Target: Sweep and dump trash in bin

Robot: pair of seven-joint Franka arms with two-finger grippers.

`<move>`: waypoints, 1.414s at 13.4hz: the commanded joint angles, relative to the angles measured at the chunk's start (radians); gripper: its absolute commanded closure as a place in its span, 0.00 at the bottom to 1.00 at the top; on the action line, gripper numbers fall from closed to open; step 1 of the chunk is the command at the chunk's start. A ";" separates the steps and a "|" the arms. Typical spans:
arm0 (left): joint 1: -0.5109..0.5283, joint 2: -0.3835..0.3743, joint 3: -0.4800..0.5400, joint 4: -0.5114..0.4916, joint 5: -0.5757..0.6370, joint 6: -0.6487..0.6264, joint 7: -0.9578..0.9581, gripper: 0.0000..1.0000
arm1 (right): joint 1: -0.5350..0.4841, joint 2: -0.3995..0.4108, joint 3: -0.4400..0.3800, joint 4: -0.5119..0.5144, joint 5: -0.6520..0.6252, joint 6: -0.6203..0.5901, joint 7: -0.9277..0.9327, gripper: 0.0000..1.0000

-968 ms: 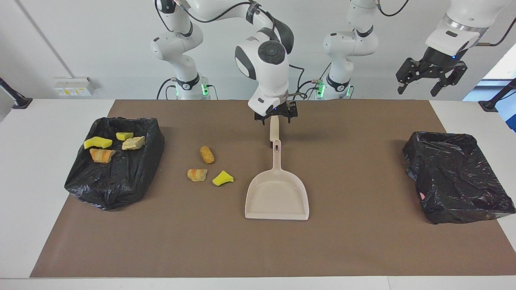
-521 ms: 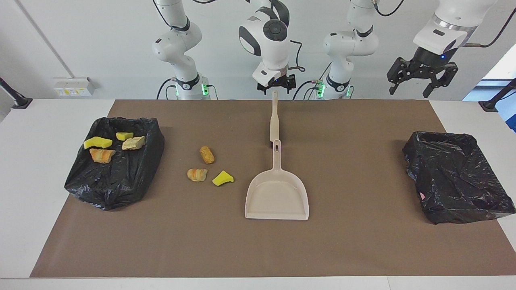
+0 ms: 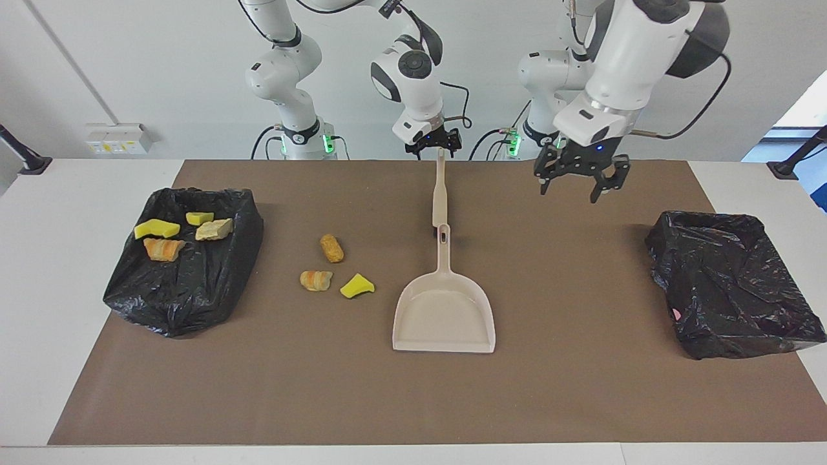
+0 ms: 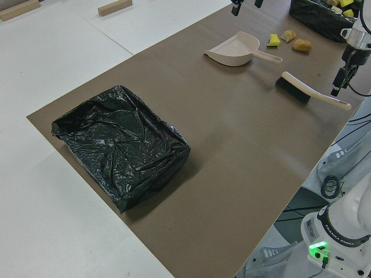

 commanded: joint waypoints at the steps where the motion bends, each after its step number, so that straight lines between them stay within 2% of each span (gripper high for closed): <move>1: -0.002 0.020 -0.048 -0.075 0.022 0.095 -0.072 0.00 | 0.037 0.018 -0.002 -0.040 0.032 0.088 0.022 0.00; 6: -0.003 0.191 -0.211 -0.076 0.196 0.221 -0.323 0.00 | 0.065 0.058 -0.002 -0.043 0.034 0.129 0.023 0.00; 9: -0.037 0.260 -0.235 -0.076 0.226 0.259 -0.391 0.00 | 0.065 0.066 -0.003 -0.036 0.026 0.131 0.022 0.06; 10: -0.049 0.281 -0.242 -0.078 0.227 0.275 -0.442 0.00 | 0.065 0.067 -0.003 -0.036 0.019 0.131 0.020 0.15; 12: -0.063 0.312 -0.242 -0.082 0.236 0.318 -0.496 0.00 | 0.063 0.069 -0.005 -0.034 0.015 0.133 0.023 0.41; 14: -0.066 0.330 -0.243 -0.082 0.247 0.350 -0.529 0.02 | 0.054 0.061 -0.006 -0.031 0.015 0.133 0.022 0.50; 15: -0.068 0.332 -0.243 -0.084 0.247 0.350 -0.534 0.03 | 0.054 0.061 -0.007 -0.030 0.014 0.133 0.022 0.59; 16: -0.077 0.355 -0.243 -0.082 0.249 0.358 -0.540 0.03 | 0.053 0.061 -0.007 -0.030 0.011 0.133 0.011 0.81; 17: -0.086 0.376 -0.243 -0.082 0.255 0.384 -0.572 0.05 | 0.054 0.061 -0.007 -0.030 -0.001 0.134 0.011 0.99; 19: -0.088 0.398 -0.245 -0.082 0.295 0.419 -0.632 0.05 | 0.031 0.058 -0.010 -0.016 -0.012 0.127 0.007 1.00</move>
